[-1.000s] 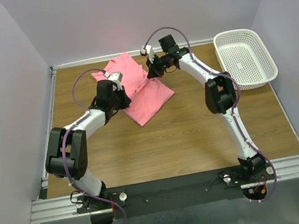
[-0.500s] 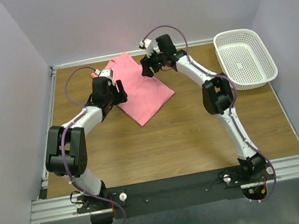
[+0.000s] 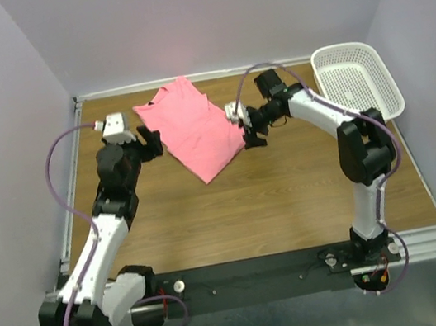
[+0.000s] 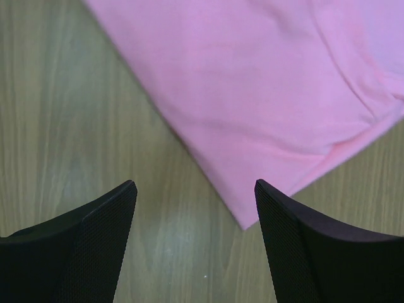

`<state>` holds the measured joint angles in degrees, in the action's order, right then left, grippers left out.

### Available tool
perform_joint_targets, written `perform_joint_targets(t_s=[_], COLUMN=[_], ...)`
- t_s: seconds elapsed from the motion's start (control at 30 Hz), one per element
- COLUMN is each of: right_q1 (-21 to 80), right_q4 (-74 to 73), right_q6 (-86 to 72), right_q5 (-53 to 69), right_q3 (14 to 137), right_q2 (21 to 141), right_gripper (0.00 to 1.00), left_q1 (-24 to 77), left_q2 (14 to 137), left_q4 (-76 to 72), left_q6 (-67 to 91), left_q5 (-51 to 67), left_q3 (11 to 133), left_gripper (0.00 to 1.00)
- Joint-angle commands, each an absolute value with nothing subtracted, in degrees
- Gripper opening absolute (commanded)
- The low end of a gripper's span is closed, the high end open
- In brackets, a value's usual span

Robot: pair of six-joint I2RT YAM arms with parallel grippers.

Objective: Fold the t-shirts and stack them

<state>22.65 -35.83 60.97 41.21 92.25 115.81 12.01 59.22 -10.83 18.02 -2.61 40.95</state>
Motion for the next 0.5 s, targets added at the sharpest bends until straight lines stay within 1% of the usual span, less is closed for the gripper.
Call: perform_joint_targets(t_s=[0.0, 0.03, 0.23, 0.33, 0.37, 0.43, 0.47], right_q1=[25.75, 26.54, 30.49, 31.64, 32.08, 32.34, 32.52], right_q4=[-44.83, -42.56, -29.21, -27.17, -26.98, -26.72, -26.72], right_q6=[89.04, 88.08, 80.17, 78.23, 77.18, 76.64, 76.55], right_q5=[37.80, 36.14, 30.25, 25.60, 24.45, 21.80, 21.19], right_q3=[84.91, 84.73, 83.41, 84.98, 86.73, 87.89, 88.67], right_q2=[113.64, 113.90, 115.13, 118.46, 119.35, 121.19, 122.51], right_gripper=[0.82, 0.82, 0.79, 0.75, 0.71, 0.66, 0.60], left_q1=[11.87, 11.87, 11.87, 11.87, 11.87, 11.86, 11.87], left_q2=[50.29, 46.97, 38.95, 36.75, 36.13, 34.90, 34.46], left_q4=[-12.49, -11.09, -6.95, -6.42, -5.98, -5.71, -5.19], left_q6=[18.10, 18.19, 14.96, 12.66, 11.70, 10.64, 9.59], left_q5=[2.81, 4.03, 7.47, 7.73, 7.91, 8.61, 9.05], left_q3=[35.60, 35.42, 36.39, 36.39, 36.65, 37.00, 37.79], left_gripper=[0.78, 0.79, 0.79, 0.82, 0.85, 0.86, 0.87])
